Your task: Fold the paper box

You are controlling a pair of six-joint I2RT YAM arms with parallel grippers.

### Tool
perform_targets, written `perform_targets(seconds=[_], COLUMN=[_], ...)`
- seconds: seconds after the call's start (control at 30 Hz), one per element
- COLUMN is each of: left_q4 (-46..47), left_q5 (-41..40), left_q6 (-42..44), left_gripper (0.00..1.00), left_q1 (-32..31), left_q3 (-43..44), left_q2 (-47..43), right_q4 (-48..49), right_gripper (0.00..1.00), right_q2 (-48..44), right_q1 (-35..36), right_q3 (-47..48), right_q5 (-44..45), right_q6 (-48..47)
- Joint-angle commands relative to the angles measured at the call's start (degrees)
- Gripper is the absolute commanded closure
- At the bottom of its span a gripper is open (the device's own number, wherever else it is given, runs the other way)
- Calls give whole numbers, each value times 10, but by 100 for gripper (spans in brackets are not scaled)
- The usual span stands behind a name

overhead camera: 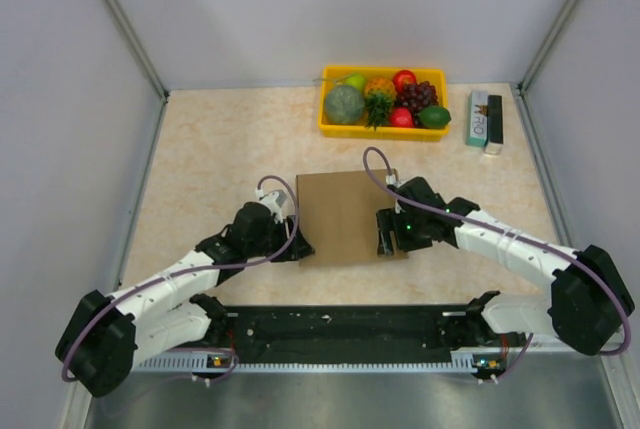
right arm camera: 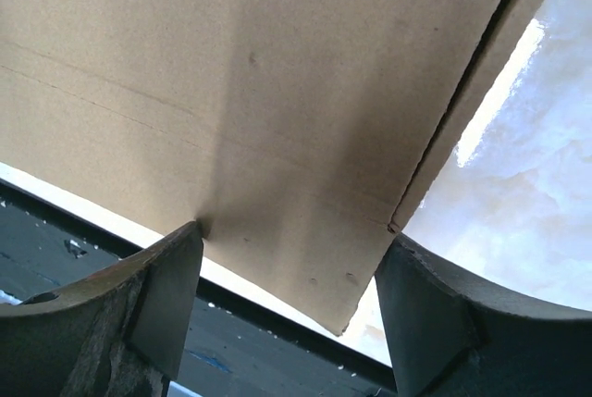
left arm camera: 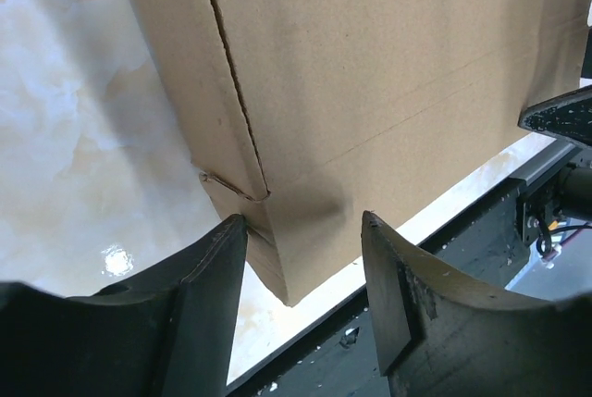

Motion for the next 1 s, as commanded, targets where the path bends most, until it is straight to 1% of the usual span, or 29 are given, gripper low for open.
perform_targets(seconds=[0.0,0.07,0.2,0.3,0.33,0.37,0.4,0.47,0.6,0.67,0.7,0.77,0.83,0.93,0.97], left_q4=[69,86,86,85,83,81,77,58,19,-13,-23,-37,-50,-55,-52], left_q5=[55,70,83,84,81,76,67,63,48,23,12,-18,-34,-33,-28], left_q6=[-24,-35,-46,-53,-52,-50,-46,-35,-10,14,23,47,65,73,73], left_gripper=[42,40,38,35,34,30,29,27,23,20,18,14,11,11,14], left_q1=[3,4,5,5,5,6,6,11,14,14,14,18,20,37,48], left_q3=[-6,-3,9,15,15,14,13,11,15,20,22,24,22,22,22], left_q2=[3,4,2,-9,-14,-16,-16,-17,-36,-66,-92,-115,-141,-141,-136], right_q4=[-6,-11,-30,-41,-48,-49,-51,-50,-49,-41,-24,-4,29,39,39], right_gripper=[30,32,38,39,37,32,28,22,16,11,10,8,7,7,9], right_q2=[-9,-8,5,17,20,25,27,29,18,3,-14,-33,-55,-69,-71], right_q1=[9,10,18,24,24,26,25,25,25,25,24,17,-11,-43,-59], right_q3=[44,54,66,74,78,79,78,77,70,65,54,42,19,3,1], right_q5=[0,2,46,59,62,63,80,80,90,96,94,87,50,17,13], right_q6=[-2,0,2,3,3,0,0,-4,-9,-15,-18,-32,-39,-44,-48])
